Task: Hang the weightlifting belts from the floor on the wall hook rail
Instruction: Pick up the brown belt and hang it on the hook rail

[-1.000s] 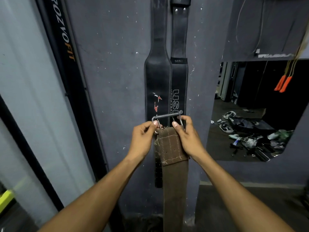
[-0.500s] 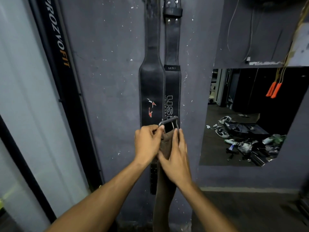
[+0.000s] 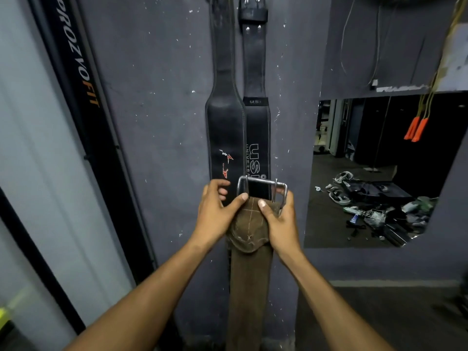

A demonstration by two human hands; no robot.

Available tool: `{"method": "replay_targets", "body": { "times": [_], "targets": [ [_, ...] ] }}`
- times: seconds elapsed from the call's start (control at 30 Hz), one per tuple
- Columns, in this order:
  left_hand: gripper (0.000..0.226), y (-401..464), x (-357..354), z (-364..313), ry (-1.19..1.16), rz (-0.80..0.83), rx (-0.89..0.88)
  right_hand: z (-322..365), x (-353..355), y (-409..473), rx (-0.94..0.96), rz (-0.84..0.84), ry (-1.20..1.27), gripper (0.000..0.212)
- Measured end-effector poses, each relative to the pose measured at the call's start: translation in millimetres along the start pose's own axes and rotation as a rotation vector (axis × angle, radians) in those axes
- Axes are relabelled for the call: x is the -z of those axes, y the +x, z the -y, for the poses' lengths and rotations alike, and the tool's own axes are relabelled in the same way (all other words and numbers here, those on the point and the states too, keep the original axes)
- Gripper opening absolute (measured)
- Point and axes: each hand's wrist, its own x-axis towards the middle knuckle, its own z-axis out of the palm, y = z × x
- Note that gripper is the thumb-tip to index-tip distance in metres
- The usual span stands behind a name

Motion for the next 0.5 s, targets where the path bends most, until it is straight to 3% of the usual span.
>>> {"method": "replay_targets", "body": {
  "times": [0.1,0.2,0.33,0.43,0.5],
  "targets": [
    [0.032,6,1,6,-0.353,0.207,0.141,14,1,8,-0.007,0.129,-0.006,0.034],
    [0.036,9,-2,4,-0.444,0.175,0.087,20,-4,9,-0.063,0.232,-0.018,0.025],
    [0.039,7,-11,1,-0.514,0.145,0.103,25,-1,14,-0.059,0.193,-0.033,0.017],
    [0.031,7,-16,-7,-0.595,0.212,0.138,33,3,21,-0.001,0.137,-0.109,0.024],
    [0.042,4,-19,-8,-0.708,0.309,0.163,44,5,32,0.03,0.085,-0.154,0.029]
  ]
}}
